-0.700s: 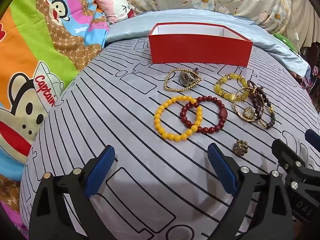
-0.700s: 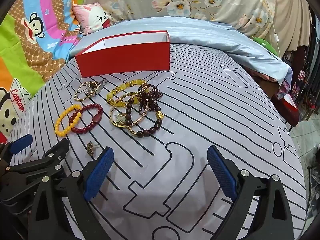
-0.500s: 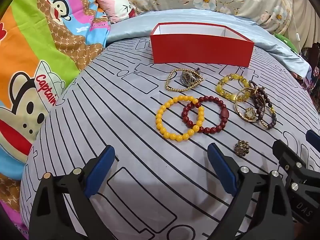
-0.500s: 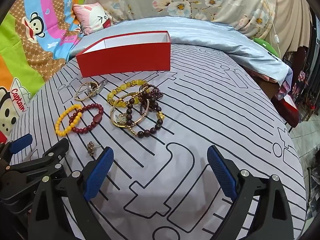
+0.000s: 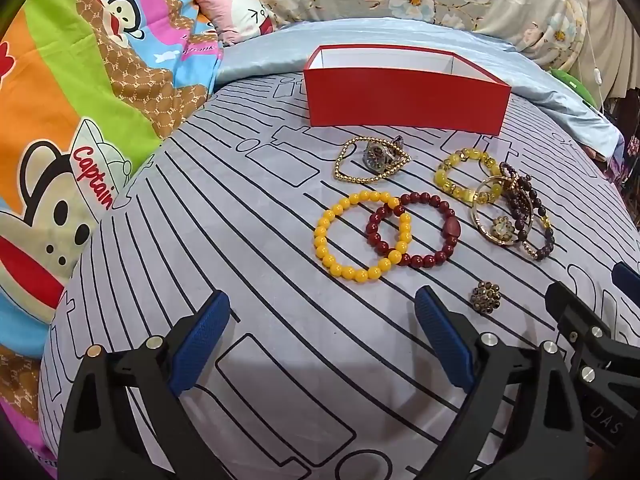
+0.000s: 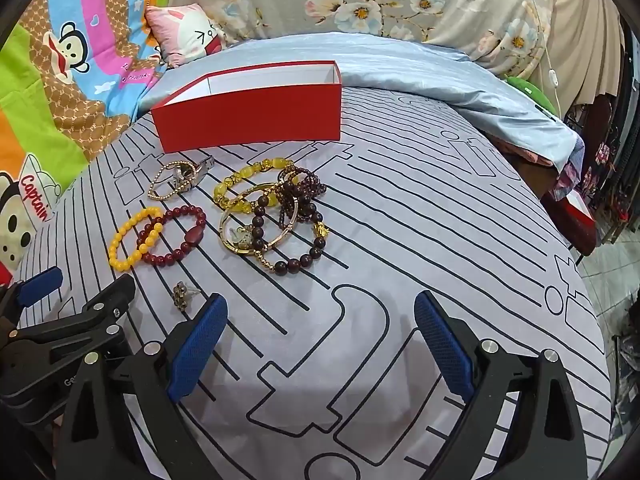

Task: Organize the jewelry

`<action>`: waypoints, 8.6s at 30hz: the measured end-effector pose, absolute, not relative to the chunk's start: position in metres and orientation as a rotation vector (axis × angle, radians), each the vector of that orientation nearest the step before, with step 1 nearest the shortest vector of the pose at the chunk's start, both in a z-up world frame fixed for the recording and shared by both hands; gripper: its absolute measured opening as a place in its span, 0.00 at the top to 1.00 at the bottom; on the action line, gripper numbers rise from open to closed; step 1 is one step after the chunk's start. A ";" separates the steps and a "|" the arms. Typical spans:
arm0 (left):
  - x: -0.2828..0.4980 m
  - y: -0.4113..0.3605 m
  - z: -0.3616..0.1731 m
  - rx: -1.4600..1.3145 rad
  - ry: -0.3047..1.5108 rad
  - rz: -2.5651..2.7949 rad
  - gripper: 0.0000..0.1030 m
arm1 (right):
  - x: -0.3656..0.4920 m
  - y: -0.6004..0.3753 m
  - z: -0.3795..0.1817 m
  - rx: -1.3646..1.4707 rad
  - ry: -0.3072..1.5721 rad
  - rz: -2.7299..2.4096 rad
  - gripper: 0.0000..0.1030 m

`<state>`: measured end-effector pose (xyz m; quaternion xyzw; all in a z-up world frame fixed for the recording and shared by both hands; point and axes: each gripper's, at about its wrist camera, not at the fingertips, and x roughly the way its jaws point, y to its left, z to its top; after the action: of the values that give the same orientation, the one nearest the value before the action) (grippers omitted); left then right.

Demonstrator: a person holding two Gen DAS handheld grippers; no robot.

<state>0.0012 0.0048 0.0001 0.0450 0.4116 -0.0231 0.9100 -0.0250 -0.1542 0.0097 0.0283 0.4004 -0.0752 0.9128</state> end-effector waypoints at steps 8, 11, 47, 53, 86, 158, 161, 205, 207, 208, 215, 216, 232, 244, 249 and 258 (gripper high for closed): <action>0.001 0.006 0.001 0.091 0.849 -0.045 0.13 | -0.026 -0.157 0.009 0.060 0.824 -0.152 0.12; 0.001 0.006 0.001 0.091 0.848 -0.047 0.13 | -0.025 -0.152 0.011 0.058 0.825 -0.155 0.12; 0.001 0.005 -0.002 0.089 0.850 -0.043 0.13 | -0.026 -0.155 0.010 0.059 0.826 -0.151 0.12; 0.001 0.005 -0.002 0.088 0.850 -0.043 0.13 | -0.026 -0.155 0.010 0.059 0.826 -0.151 0.12; 0.001 0.005 -0.002 0.089 0.851 -0.042 0.13 | -0.025 -0.155 0.009 0.058 0.829 -0.150 0.12; 0.051 0.026 -0.004 0.009 0.898 -0.084 0.41 | -0.012 -0.177 0.009 0.123 0.886 -0.158 0.12; 0.051 0.023 -0.004 0.023 0.886 -0.093 0.54 | -0.009 -0.176 0.009 0.123 0.886 -0.155 0.12; 0.047 0.029 0.042 -0.099 0.845 -0.208 0.93 | 0.033 -0.182 0.040 0.176 0.870 -0.028 0.93; 0.046 0.028 0.051 -0.105 0.833 -0.220 0.93 | 0.031 -0.182 0.051 0.179 0.850 -0.015 0.93; 0.047 0.028 0.057 -0.104 0.823 -0.228 0.93 | 0.030 -0.182 0.056 0.181 0.841 -0.009 0.93; 0.058 0.019 0.097 -0.089 0.756 -0.275 0.93 | 0.040 -0.183 0.100 0.188 0.768 0.051 0.93; 0.063 0.016 0.104 -0.088 0.751 -0.292 0.93 | 0.046 -0.183 0.105 0.189 0.760 0.062 0.93; 0.236 -0.059 0.131 -0.050 0.709 -0.435 0.93 | 0.224 -0.208 0.112 0.207 0.801 0.117 0.93; 0.333 -0.058 0.053 -0.040 0.876 -0.406 0.93 | 0.313 -0.212 0.047 0.191 0.948 0.101 0.92; 0.333 -0.043 0.055 -0.062 0.851 -0.324 0.58 | 0.312 -0.216 0.053 0.142 0.903 0.034 0.65; 0.303 -0.021 0.082 -0.019 0.742 -0.197 0.45 | 0.270 -0.231 0.092 0.132 0.789 0.013 0.55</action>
<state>0.3030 -0.0212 0.0818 -0.0093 0.3618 -0.0959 0.9272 0.2701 -0.2313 0.0925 0.0643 0.3842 0.0062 0.9210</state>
